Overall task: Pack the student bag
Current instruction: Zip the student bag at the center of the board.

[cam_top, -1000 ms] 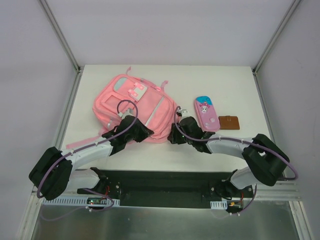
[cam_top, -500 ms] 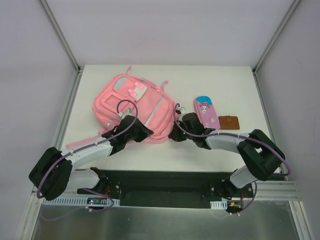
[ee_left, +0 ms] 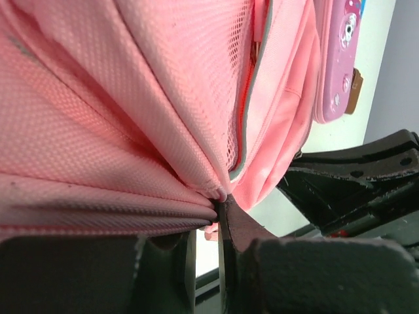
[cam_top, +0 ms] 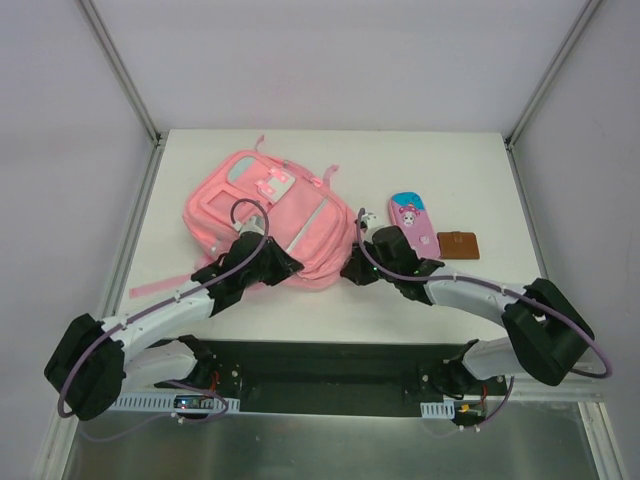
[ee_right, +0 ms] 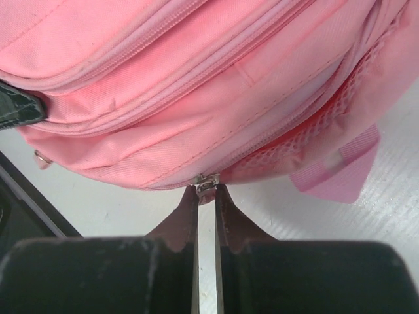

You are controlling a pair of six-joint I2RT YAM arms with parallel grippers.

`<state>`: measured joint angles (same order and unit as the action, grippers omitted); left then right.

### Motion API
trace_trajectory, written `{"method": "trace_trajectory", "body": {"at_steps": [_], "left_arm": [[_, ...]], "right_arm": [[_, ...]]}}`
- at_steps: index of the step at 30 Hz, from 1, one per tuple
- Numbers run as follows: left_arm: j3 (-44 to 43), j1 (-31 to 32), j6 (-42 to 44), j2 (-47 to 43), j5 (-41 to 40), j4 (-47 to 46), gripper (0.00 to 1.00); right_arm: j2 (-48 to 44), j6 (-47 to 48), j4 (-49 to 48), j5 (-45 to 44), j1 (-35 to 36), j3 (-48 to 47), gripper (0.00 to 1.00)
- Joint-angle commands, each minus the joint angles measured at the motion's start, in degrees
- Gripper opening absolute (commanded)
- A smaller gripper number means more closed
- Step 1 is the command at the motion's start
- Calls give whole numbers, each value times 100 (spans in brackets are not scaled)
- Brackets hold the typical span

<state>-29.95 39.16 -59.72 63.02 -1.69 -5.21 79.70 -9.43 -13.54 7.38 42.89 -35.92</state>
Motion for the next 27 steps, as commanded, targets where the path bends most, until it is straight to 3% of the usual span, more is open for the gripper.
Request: {"method": "trace_trajectory", "body": {"at_steps": [1,6,13,19,24,27], "left_arm": [[-107,-206,1163,-650,151,854,0],[-221,-505,1910,-1265,695,1777,0],[-54,-1699,2237,-2100,1881,2455,0],[-186,-2578,2553,-2075,2682,2919,0],[-291,-3536,2843,-1988,3807,3061,0],[-406,-3564,2914,-1706,3870,3132,0]], "right_arm": [[-376,468,501,-509,-62,-196,1],[-411,731,861,-702,-62,-354,1],[-508,899,1310,-808,-62,-495,1],[-447,917,1328,-553,-53,-548,1],[-429,732,1240,-467,-53,-425,1],[-482,548,1003,8,-10,-337,1]]}}
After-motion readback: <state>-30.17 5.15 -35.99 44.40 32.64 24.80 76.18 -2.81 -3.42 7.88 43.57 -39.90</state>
